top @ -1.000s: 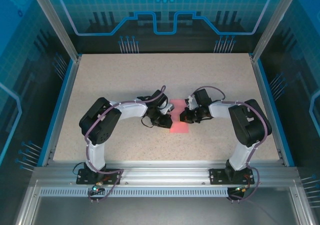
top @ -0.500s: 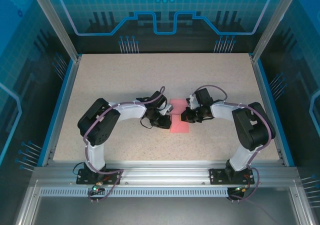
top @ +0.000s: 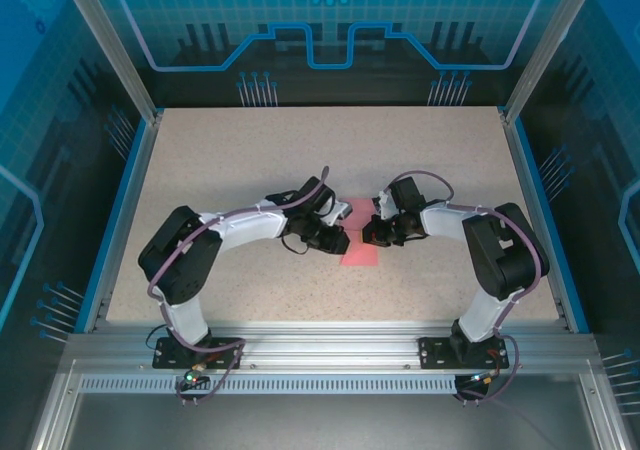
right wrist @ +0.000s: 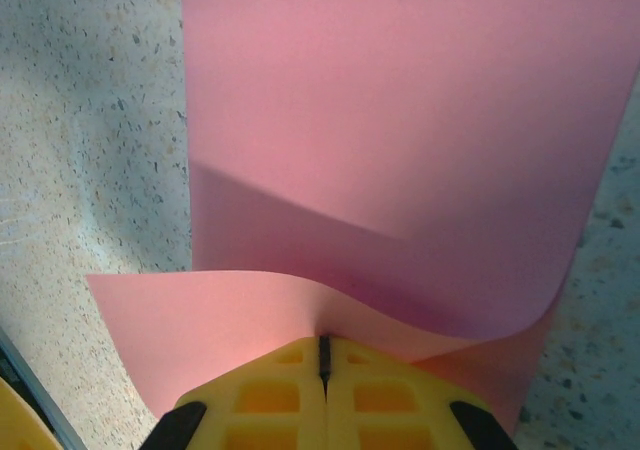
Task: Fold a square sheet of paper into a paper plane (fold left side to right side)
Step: Fold the triangle a second time at the center of the table.
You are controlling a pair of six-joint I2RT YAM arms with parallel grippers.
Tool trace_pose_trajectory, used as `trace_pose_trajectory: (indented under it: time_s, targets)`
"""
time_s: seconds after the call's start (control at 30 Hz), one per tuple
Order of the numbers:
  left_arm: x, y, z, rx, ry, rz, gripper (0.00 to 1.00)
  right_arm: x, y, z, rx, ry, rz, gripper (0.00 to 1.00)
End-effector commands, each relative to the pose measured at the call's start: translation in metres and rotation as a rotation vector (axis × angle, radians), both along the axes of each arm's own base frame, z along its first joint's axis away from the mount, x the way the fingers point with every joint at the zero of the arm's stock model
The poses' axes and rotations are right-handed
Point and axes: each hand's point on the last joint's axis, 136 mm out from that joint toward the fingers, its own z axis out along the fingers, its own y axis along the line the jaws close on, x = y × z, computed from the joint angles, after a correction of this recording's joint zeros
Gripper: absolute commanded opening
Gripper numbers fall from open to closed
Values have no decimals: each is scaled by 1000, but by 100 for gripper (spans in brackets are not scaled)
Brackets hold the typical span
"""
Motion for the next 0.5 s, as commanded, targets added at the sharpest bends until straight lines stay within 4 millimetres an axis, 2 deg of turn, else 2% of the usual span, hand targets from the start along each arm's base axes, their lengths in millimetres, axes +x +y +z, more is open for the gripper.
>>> trace_pose_trajectory:
  time_s: [0.0,0.27,0.47]
  targets:
    - [-4,-17,-3,-22,30,-34,18,-12,0,-11,-18,43,12,0]
    - [9,-7,-29,82,11,15,18,-13,-1,-12,-20,47,14,0]
    - [9,2,-42,129,16,46,18,-13,-1,-10,-18,44,16,0]
